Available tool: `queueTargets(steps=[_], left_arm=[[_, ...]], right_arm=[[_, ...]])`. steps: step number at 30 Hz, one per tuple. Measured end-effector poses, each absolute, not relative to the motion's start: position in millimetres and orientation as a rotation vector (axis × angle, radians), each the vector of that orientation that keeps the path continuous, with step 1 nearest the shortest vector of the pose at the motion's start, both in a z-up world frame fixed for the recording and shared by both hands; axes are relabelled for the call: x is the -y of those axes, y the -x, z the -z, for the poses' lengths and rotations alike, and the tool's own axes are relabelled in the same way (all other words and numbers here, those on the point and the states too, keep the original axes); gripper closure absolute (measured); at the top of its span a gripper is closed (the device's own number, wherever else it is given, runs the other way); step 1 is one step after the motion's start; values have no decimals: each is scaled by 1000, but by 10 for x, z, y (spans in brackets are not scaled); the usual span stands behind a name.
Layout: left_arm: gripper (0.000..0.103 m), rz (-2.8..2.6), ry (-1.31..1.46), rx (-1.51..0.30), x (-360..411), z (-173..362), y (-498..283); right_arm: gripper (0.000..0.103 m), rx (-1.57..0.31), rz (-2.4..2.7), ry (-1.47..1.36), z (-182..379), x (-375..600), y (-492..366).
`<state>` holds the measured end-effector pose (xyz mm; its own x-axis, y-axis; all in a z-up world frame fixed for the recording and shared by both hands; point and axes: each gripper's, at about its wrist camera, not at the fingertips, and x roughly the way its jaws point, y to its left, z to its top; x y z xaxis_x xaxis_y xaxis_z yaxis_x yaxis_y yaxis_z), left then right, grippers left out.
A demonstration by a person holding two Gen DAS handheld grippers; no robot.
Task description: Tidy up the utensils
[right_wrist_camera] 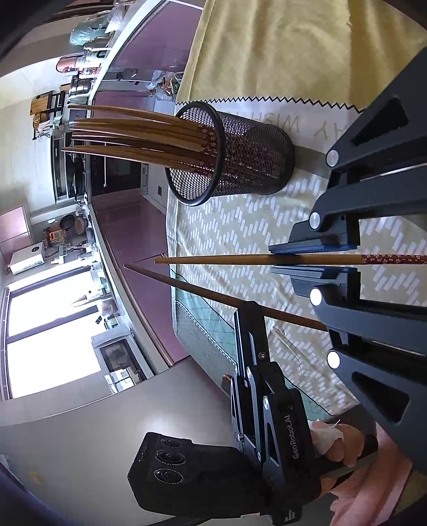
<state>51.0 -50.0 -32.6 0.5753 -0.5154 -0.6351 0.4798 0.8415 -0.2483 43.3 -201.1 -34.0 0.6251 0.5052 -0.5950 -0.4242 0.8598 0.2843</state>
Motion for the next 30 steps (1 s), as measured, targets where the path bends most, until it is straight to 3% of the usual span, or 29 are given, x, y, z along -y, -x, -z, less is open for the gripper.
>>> queueTargets(steps=[30], left_arm=[[95, 611, 44, -754, 584, 319, -547]], right_arm=[[97, -663, -494, -129, 235, 2131, -383]])
